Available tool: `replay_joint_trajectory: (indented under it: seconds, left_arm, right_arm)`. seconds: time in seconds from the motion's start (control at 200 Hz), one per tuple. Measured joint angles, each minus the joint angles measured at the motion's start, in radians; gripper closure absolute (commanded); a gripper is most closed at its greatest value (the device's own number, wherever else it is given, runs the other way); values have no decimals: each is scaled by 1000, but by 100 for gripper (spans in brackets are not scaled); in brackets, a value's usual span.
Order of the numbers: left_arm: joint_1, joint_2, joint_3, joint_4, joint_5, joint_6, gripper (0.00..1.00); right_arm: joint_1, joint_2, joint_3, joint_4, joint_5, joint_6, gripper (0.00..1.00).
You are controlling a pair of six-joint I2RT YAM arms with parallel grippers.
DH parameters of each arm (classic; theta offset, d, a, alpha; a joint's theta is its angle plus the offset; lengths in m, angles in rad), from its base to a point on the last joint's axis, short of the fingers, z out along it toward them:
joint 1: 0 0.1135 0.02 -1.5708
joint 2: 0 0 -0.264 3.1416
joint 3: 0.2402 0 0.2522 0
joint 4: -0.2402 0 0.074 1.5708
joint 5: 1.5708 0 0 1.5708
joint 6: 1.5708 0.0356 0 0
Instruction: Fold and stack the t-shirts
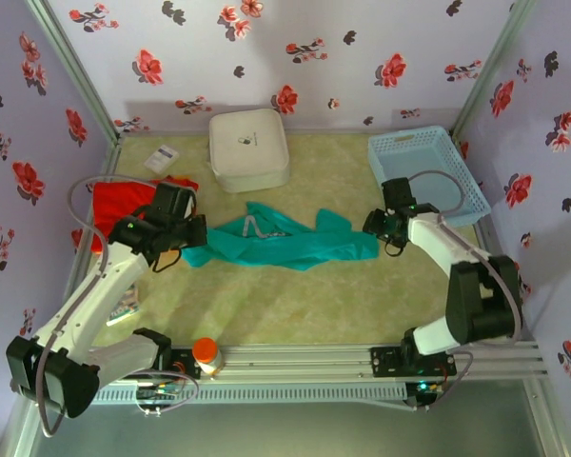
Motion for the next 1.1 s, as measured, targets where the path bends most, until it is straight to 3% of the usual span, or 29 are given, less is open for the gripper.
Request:
replay_joint_trajectory:
  seconds: [0.275, 0.62, 0.765, 0.99, 1.02, 1.04, 1.07, 1.1]
  left_arm:
    - [12, -46, -38, -5, 0, 0, 100]
    - [27, -50, -45, -8, 0, 0, 100]
    - [31, -50, -40, -13, 0, 5, 100]
    - [34, -51, 37, -26, 0, 15, 100]
    - [34, -51, 49, -26, 0, 15, 100]
    - [34, -51, 58, -26, 0, 18, 100]
    - [34, -51, 69, -26, 0, 19, 100]
    - [34, -51, 76, -24, 0, 19, 100]
  right_arm:
    - [6, 190, 78, 6, -3, 0, 55]
    - [37, 222, 103, 23, -2, -10, 100]
    - [37, 134, 98, 2, 32, -14, 100]
    - [28, -124, 98, -12, 91, -23, 100]
    - [27, -147, 99, -13, 93, -23, 91]
    - [26, -160, 101, -15, 94, -22, 76]
    - [23, -169, 105, -20, 93, -24, 64]
    - [23, -170, 111, -28, 91, -27, 57]
